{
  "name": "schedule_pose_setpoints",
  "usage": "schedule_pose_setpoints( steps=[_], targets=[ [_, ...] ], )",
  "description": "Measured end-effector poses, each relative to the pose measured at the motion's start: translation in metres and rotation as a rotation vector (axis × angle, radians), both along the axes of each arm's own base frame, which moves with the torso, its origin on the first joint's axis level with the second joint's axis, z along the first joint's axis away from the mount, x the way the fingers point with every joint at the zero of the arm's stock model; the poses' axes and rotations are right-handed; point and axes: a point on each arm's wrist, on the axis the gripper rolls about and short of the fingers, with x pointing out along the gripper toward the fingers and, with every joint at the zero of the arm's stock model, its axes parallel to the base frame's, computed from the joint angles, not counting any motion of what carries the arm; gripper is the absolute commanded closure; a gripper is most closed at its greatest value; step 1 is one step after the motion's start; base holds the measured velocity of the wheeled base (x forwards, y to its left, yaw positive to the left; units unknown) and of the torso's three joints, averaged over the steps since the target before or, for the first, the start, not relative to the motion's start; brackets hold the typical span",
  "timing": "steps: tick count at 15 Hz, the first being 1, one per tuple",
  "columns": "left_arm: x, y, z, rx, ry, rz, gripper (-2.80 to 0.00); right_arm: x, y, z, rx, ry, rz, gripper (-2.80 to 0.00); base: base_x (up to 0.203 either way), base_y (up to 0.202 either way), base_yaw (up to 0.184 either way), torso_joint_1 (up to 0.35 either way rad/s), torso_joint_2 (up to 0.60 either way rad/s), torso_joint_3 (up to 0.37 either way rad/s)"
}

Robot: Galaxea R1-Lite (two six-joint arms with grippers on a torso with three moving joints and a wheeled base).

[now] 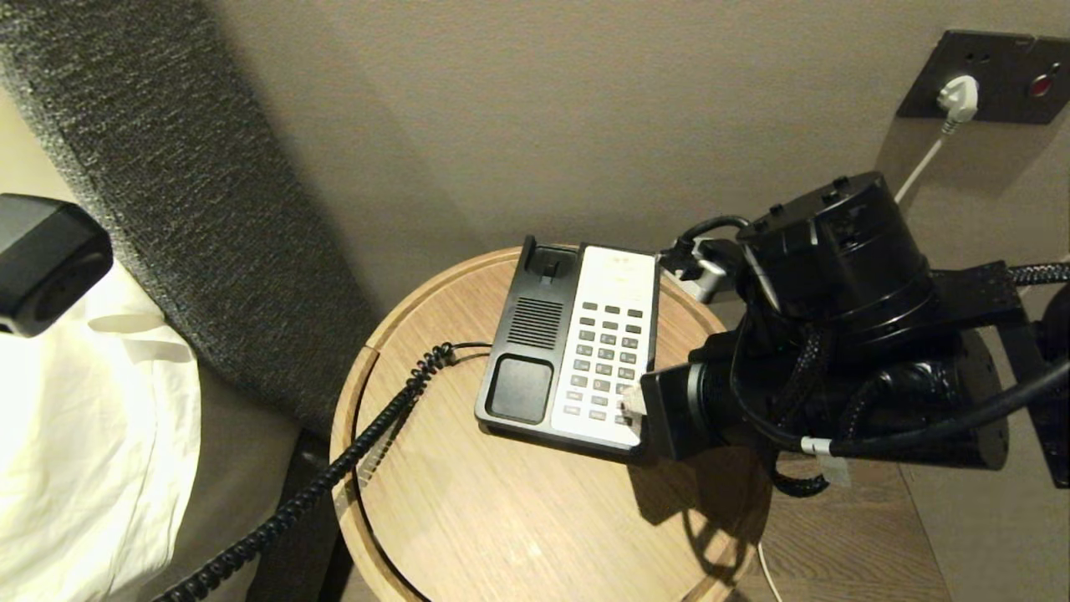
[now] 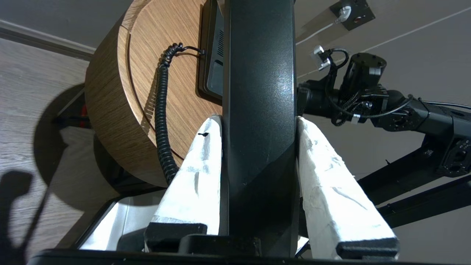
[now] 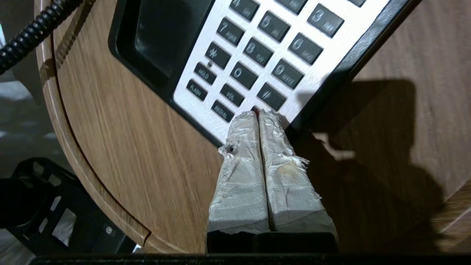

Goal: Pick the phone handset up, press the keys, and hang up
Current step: Dial the number

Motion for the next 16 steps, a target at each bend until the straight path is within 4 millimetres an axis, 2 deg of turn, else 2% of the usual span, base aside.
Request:
schedule_pose_setpoints(
  steps=[4,16],
  targets=[
    [0.0000,0.0000,-0.0004,0.000,0.000,-0.001,0.00,-0.0050,0.0039,-0.0043,-0.011,0.006,0.018,0.00,0.000,0.000,0.000,0.000,0.00,0.000],
    [-0.0002,0.0003,0.0000,0.001,0.000,-0.002,0.00,-0.0028,0.0066,-0.0103,-0.029,0.014,0.017,0.00,0.000,0.000,0.000,0.000,0.00,0.000]
  ],
)
